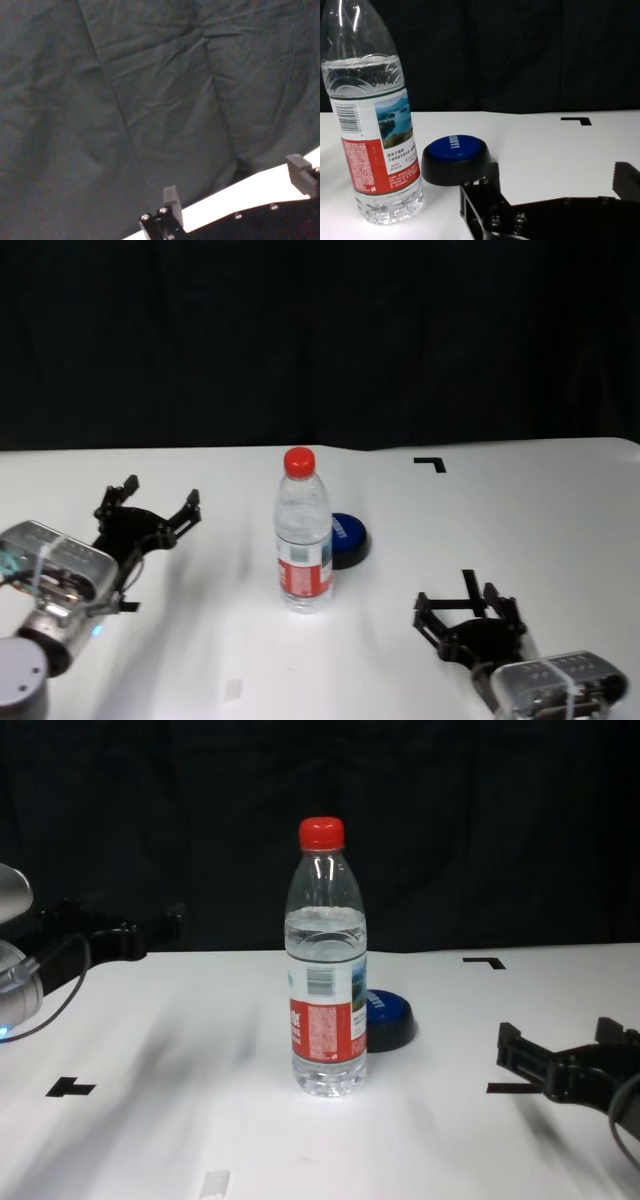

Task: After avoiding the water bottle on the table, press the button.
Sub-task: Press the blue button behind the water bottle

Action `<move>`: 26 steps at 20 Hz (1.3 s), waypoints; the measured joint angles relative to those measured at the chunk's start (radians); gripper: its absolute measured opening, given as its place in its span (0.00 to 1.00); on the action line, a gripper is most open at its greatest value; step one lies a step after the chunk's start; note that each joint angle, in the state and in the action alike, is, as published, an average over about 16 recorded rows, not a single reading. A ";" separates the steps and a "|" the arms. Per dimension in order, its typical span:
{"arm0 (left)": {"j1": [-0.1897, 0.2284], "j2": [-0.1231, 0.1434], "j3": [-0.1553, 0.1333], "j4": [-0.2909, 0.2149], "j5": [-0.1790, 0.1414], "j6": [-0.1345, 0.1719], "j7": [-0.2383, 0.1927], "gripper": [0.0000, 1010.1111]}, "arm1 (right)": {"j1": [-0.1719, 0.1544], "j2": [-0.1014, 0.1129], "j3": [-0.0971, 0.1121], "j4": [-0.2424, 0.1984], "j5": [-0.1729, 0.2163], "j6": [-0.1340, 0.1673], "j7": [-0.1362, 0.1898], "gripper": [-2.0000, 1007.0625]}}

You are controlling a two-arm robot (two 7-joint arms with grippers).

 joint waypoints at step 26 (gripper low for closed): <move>0.138 -0.005 -0.041 -0.162 0.007 0.040 0.027 1.00 | 0.000 0.000 0.000 0.000 0.000 0.000 0.000 1.00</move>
